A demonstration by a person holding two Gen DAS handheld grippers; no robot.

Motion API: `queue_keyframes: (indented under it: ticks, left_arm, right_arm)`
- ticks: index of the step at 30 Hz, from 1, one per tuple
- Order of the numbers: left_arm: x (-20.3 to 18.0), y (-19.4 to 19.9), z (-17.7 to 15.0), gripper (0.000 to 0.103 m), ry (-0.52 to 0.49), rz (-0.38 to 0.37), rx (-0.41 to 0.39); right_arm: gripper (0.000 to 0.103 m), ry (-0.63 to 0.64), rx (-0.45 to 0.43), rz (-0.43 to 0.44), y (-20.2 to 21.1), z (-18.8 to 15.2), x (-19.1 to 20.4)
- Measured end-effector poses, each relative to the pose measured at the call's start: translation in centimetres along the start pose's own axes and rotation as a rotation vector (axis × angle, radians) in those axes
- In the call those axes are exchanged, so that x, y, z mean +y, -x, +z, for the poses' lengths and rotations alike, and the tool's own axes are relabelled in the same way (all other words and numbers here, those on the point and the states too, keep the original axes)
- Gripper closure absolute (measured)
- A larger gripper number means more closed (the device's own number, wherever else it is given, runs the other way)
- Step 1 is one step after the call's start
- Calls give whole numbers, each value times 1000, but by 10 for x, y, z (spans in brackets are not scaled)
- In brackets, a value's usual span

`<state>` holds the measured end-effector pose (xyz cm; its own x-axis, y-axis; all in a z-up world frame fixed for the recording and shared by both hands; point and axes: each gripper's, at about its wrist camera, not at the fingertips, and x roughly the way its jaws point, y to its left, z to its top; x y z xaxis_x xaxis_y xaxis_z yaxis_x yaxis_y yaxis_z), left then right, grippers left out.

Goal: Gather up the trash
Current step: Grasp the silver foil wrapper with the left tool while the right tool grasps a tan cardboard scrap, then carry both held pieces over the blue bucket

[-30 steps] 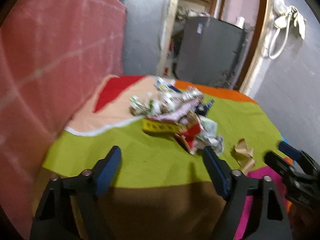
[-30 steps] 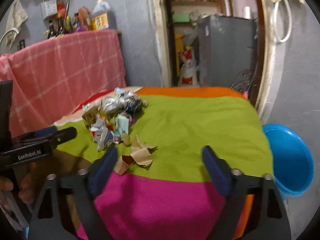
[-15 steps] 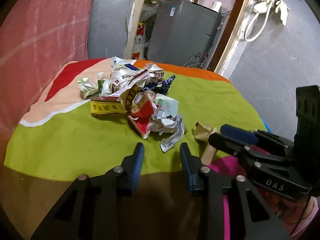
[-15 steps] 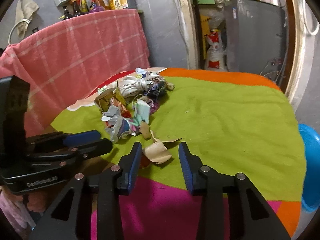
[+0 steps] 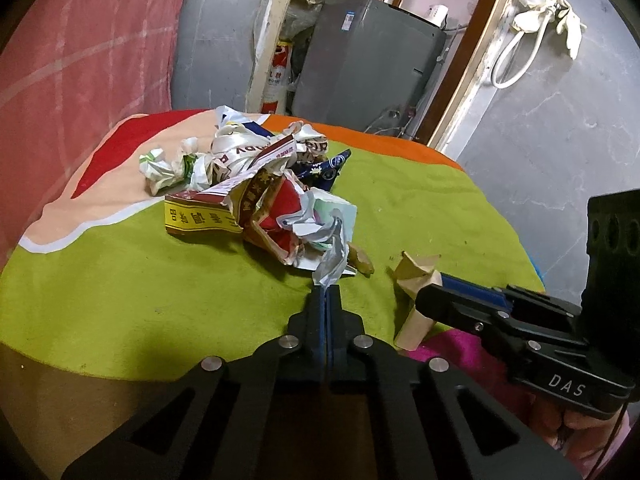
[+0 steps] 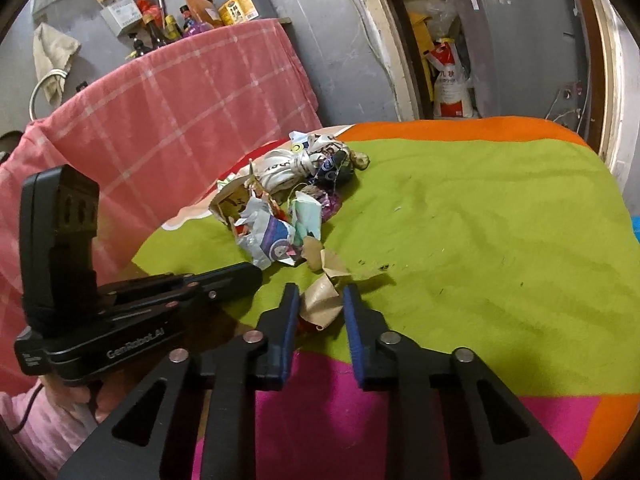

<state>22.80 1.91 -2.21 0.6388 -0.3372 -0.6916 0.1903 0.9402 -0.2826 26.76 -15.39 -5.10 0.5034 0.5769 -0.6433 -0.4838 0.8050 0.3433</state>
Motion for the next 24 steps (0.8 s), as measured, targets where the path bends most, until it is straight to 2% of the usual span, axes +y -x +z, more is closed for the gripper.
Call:
queue_keyframes:
  ticks: [5, 10, 16, 20, 24]
  left_arm:
    - [0, 4, -2, 103, 10, 7, -23]
    - [-2, 15, -7, 103, -1, 25, -52]
    - [-20, 31, -18, 103, -64, 70, -120]
    - [-44, 41, -20, 103, -126, 83, -188]
    - [-84, 43, -10, 103, -180, 29, -261]
  right_arm:
    - [87, 3, -39, -4, 12, -5, 2]
    - [87, 0, -116, -22, 34, -12, 1]
    - [87, 33, -212, -76, 60, -21, 6]
    - [87, 72, -307, -137, 82, -28, 10]
    - [87, 80, -405, -209, 109, -31, 4]
